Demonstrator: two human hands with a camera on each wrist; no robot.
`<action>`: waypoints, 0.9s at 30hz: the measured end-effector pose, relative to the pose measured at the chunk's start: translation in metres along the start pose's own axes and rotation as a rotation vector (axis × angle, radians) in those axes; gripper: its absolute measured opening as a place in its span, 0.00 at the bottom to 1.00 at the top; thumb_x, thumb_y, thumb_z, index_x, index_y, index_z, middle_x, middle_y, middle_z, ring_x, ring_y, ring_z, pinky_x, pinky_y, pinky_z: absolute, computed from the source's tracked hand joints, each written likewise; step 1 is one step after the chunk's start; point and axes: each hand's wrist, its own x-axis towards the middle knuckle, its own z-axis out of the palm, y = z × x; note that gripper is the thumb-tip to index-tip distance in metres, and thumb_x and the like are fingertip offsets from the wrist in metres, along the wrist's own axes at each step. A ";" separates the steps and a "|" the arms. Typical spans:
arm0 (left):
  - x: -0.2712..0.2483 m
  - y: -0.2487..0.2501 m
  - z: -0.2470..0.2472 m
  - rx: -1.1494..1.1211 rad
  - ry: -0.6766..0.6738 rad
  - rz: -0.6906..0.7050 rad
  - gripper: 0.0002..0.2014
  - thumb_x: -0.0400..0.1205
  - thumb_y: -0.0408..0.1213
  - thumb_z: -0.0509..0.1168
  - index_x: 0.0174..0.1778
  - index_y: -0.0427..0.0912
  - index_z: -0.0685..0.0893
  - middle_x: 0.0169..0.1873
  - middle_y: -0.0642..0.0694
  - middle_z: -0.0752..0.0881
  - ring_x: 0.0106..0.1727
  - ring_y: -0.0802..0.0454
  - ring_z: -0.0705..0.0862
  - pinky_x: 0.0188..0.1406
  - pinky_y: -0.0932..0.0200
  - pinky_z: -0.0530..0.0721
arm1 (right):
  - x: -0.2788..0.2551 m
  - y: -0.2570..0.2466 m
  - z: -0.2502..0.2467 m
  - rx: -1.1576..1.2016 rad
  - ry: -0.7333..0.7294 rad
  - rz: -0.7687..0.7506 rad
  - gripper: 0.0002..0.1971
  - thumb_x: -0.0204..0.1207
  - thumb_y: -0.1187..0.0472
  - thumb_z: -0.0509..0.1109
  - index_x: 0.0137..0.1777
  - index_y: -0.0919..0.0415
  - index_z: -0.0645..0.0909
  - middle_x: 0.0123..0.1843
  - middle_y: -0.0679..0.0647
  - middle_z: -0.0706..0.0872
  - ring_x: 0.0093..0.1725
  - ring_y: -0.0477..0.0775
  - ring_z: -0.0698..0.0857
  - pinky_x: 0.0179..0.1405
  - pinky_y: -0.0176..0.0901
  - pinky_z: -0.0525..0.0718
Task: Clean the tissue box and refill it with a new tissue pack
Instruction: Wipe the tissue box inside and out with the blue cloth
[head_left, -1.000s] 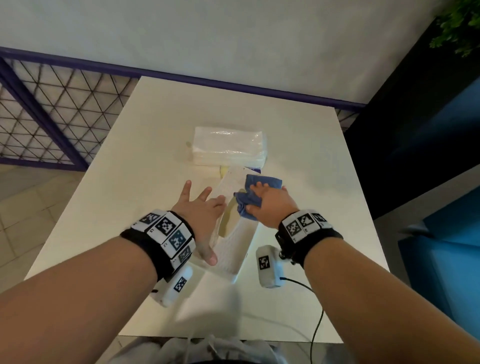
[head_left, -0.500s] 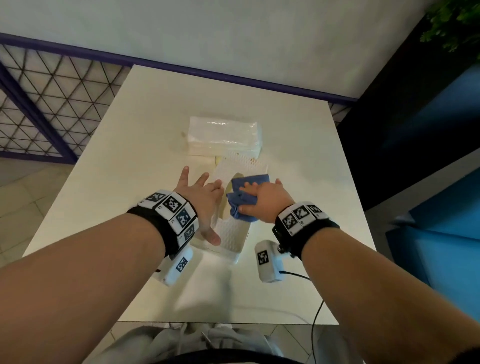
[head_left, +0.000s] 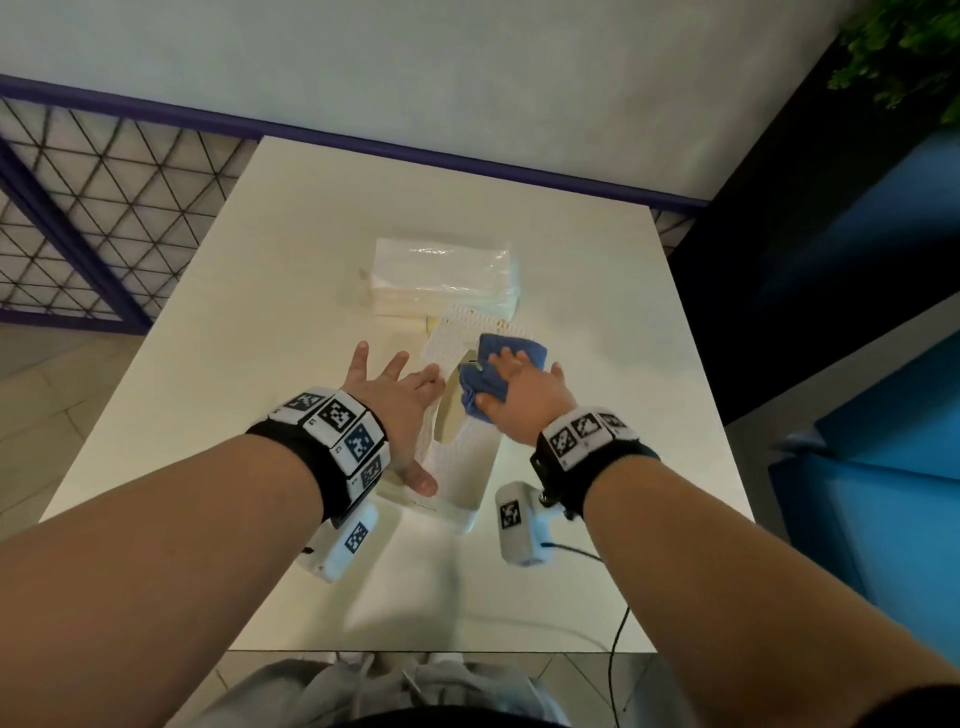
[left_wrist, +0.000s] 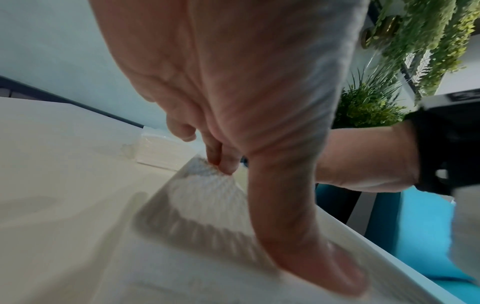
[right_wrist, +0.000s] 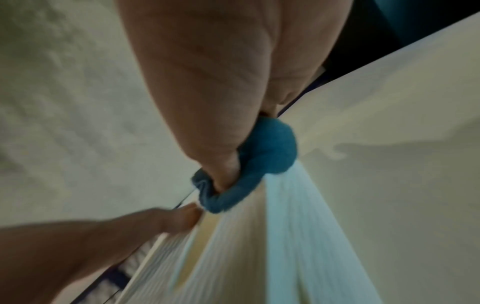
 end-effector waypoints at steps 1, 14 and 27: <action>0.000 0.001 0.001 -0.004 0.010 0.002 0.65 0.61 0.76 0.66 0.84 0.49 0.37 0.85 0.52 0.38 0.84 0.41 0.36 0.73 0.24 0.30 | -0.009 -0.006 0.004 -0.016 0.001 -0.028 0.33 0.84 0.45 0.52 0.85 0.56 0.49 0.87 0.53 0.50 0.85 0.54 0.52 0.82 0.61 0.46; 0.003 0.010 -0.005 0.015 -0.038 -0.026 0.64 0.65 0.70 0.70 0.84 0.43 0.38 0.85 0.48 0.37 0.84 0.43 0.34 0.75 0.26 0.30 | 0.050 0.009 -0.026 0.071 -0.006 0.121 0.36 0.84 0.47 0.54 0.85 0.58 0.41 0.87 0.52 0.41 0.86 0.55 0.44 0.82 0.61 0.50; 0.004 0.009 0.000 0.008 -0.042 -0.013 0.64 0.67 0.69 0.69 0.83 0.42 0.35 0.84 0.48 0.34 0.84 0.43 0.34 0.75 0.26 0.31 | 0.054 0.001 -0.031 0.095 -0.031 0.142 0.37 0.83 0.49 0.56 0.85 0.53 0.41 0.87 0.48 0.40 0.86 0.52 0.43 0.83 0.65 0.48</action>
